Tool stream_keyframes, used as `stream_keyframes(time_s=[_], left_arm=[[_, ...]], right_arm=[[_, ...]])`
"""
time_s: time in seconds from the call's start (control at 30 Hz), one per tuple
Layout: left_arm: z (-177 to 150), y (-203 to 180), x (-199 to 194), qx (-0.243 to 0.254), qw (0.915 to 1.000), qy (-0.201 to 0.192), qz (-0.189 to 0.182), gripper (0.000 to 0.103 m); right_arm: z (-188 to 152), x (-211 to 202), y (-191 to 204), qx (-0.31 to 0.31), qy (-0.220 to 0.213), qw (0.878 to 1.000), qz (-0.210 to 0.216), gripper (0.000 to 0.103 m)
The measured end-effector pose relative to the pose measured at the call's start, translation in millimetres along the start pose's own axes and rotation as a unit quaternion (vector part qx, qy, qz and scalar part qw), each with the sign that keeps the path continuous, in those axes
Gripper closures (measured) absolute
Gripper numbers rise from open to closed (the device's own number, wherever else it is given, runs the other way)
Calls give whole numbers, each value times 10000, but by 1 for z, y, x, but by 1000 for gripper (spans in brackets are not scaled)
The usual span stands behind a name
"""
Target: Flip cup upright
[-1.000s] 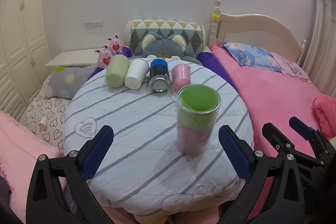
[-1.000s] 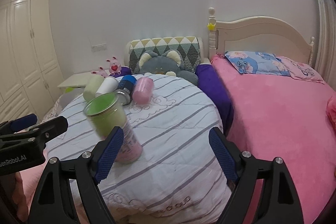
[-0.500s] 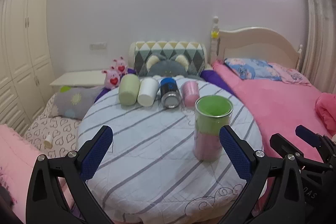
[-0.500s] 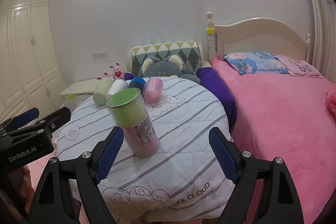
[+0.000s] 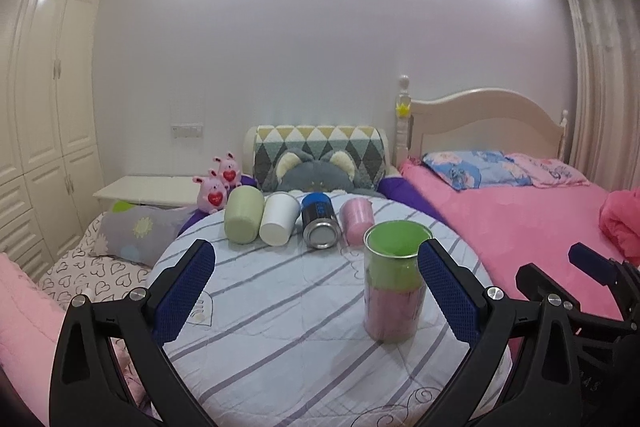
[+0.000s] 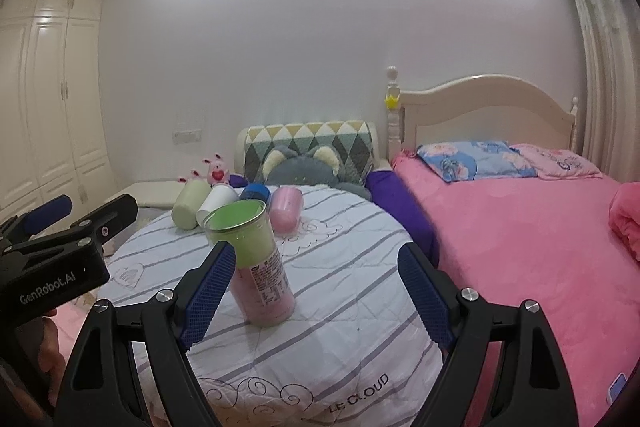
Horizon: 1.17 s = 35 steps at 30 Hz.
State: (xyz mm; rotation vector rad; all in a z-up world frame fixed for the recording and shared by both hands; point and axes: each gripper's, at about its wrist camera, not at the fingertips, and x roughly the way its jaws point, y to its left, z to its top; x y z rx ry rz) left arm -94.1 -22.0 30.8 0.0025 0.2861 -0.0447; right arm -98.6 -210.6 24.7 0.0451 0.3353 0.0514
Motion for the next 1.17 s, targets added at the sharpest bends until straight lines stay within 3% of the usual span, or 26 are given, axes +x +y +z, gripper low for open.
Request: stream_keyframes(time_s=[0.17,0.33,1.17], left_arm=[[-1,0,-1,-60,9996,-219,-148,0],[-3,0,3,-86,9997,-169,-155,0],[1,-12,3,131,9988,-421,230,0]], right_arm=[[-5,0,0,-35,-36,10000,-52,18],[-9,3,-1,-28,73,10000,-45,18],[-10,7,-7,-54,132,9999,-83,18]])
